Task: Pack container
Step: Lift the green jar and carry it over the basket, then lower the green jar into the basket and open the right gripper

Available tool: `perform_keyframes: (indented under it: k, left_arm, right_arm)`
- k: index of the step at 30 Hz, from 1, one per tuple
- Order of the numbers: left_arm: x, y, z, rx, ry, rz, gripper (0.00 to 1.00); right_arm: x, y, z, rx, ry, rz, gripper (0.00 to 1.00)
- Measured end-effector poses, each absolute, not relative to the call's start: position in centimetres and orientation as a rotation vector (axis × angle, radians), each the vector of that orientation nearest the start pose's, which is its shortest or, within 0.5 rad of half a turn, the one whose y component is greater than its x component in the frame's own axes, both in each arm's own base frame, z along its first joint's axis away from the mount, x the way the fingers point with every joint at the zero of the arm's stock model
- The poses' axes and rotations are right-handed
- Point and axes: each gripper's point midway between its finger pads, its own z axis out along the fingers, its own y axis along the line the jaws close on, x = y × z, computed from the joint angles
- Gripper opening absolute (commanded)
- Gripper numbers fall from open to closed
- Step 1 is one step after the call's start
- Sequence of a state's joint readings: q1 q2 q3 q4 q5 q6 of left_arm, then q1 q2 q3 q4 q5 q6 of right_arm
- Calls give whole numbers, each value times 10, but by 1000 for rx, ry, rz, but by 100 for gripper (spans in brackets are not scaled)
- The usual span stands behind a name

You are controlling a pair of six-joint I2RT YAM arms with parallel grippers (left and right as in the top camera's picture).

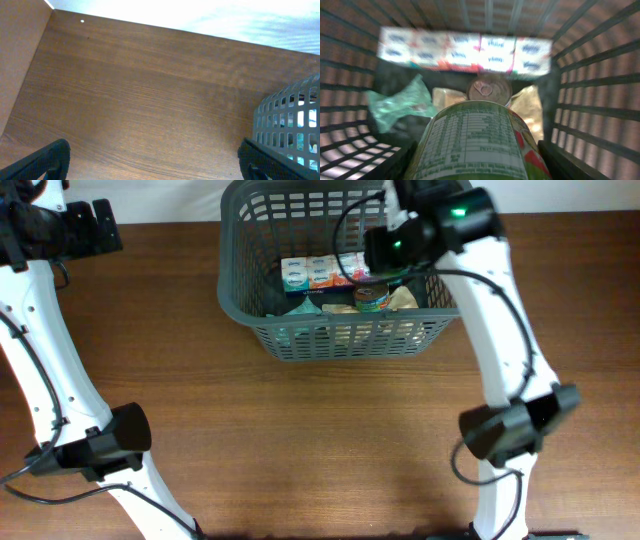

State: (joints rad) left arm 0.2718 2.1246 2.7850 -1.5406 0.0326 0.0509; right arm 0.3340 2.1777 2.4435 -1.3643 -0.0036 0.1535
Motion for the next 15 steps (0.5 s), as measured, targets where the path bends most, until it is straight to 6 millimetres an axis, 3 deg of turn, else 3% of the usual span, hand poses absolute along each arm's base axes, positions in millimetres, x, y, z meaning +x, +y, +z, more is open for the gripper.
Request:
perform_keyframes:
  k: [3,7,8,10,12,15]
  left_arm:
    - [456,121,346,-256,2440,102,99]
    - [456,121,346,-256,2440,102,99]
    - [456,121,346,-256,2440,102,99]
    - [456,121,346,-256,2440,102,99]
    - [456,121,346,-256,2440,102,99]
    - [456,121,346,-256,2440,102,99]
  right_arm:
    - [474,165,184,-254,2802,117,29]
    - [468,172,149,-282,2902,123,30]
    - [467,177,146,-296,2908,126,34]
    - [463,190,143,-338,2907,139,55]
    - [459,207,144,-387,2888,154,66]
    - [457,216,144,-418,2878,154,76]
